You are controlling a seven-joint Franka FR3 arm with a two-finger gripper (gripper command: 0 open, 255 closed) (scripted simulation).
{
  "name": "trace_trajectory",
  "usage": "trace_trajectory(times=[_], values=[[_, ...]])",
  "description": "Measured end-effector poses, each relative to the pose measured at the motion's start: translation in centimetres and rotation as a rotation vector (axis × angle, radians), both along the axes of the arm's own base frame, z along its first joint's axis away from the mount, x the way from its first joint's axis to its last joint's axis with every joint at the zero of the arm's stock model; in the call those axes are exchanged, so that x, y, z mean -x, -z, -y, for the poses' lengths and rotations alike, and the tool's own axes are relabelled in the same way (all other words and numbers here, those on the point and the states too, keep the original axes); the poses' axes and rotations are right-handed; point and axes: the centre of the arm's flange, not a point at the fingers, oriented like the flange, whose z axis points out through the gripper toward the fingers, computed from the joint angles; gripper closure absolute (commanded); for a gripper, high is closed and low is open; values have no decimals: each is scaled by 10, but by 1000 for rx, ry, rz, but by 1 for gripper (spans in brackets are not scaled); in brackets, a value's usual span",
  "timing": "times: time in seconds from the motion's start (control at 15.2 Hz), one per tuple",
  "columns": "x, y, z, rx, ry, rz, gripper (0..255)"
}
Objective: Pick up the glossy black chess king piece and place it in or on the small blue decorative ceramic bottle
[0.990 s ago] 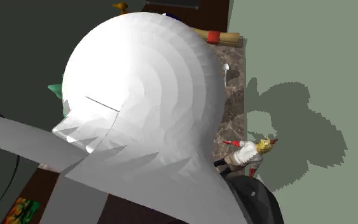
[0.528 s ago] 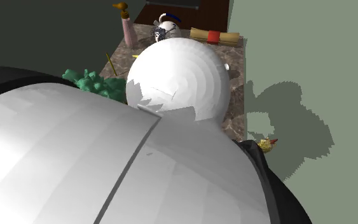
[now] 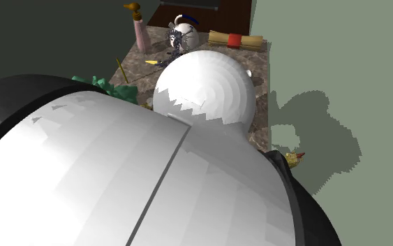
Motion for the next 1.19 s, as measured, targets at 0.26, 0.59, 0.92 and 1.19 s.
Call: trace_trajectory(times=[0.26, 0.59, 0.92, 1.19], values=[[0, 0, 0, 0, 0, 0, 255], [0, 0, 0, 0, 0, 0, 255], [0, -6, 0, 0, 0, 0, 255], [0, -28, 0, 0, 0, 0, 255]])
